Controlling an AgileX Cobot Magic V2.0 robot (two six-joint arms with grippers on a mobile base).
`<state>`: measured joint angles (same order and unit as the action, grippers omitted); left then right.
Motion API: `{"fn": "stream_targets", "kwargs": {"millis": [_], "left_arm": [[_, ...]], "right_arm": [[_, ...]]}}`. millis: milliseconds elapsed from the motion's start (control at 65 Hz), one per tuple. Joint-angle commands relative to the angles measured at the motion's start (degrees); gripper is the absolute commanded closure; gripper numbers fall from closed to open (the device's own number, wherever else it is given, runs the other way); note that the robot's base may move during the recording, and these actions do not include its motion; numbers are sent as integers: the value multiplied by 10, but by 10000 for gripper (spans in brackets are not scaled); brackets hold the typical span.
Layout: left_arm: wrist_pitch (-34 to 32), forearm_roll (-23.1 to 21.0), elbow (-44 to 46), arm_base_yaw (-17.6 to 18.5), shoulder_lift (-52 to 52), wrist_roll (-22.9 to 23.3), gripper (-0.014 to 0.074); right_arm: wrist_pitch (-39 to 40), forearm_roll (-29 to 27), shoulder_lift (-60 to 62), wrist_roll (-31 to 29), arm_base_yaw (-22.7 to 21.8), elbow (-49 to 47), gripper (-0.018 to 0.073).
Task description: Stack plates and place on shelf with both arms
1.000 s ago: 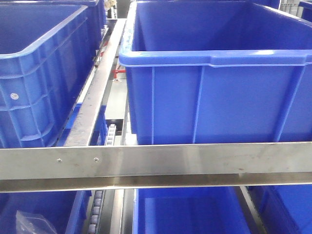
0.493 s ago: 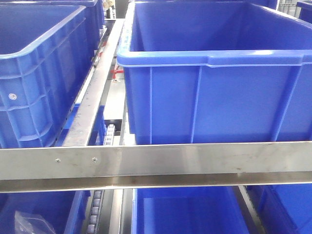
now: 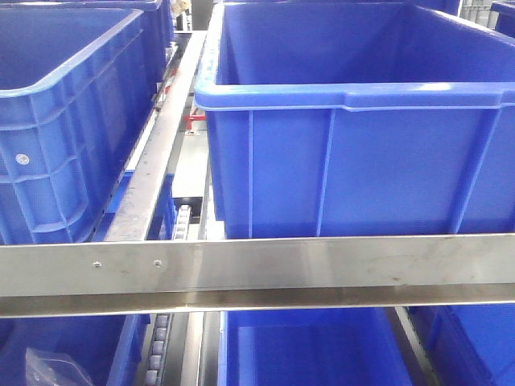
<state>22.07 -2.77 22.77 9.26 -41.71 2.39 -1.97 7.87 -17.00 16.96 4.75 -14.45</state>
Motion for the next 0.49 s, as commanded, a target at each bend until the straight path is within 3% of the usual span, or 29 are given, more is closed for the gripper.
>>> {"fn": "stream_targets", "kwargs": {"millis": [0,139,477], "left_arm": [[-42,-3,16,0,0,5,510],[-42,-3,16,0,0,5,510],[-40,-3,16,0,0,5,510]], "right_arm": [[49,1,-1,-2,-2,-15,539],[-10,1,79,-2,-4,27,539],[-2,1,187,-2,-7,161,539]]}}
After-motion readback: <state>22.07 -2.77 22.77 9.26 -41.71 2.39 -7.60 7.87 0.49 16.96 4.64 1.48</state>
